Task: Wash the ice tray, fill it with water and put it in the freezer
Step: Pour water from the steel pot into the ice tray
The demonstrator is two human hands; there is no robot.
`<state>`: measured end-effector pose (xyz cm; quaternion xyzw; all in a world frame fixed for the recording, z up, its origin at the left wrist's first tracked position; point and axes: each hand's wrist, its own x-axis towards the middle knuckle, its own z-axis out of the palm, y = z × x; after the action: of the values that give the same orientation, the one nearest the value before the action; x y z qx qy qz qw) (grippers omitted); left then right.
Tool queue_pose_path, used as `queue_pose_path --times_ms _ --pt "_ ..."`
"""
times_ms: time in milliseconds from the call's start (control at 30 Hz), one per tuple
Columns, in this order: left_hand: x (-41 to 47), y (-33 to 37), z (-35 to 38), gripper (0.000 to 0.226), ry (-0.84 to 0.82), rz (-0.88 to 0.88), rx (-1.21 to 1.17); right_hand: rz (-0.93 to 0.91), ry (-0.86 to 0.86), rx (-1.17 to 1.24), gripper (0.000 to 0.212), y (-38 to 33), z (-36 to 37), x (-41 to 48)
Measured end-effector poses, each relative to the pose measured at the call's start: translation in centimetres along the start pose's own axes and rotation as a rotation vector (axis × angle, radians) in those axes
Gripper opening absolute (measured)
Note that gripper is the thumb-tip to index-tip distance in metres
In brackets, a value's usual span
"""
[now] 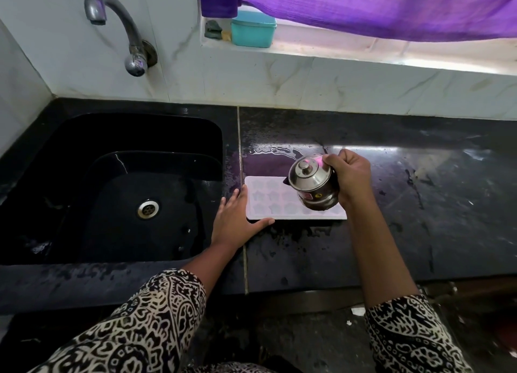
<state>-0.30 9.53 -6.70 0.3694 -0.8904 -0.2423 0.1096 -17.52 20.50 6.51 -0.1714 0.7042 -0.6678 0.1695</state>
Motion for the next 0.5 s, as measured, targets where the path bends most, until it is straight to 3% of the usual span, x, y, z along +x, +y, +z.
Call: queue_pose_path --times_ms 500 --pt "0.05 -0.07 0.07 0.112 -0.006 -0.003 -0.003 -0.122 -0.019 -0.203 0.039 -0.42 -0.61 0.0"
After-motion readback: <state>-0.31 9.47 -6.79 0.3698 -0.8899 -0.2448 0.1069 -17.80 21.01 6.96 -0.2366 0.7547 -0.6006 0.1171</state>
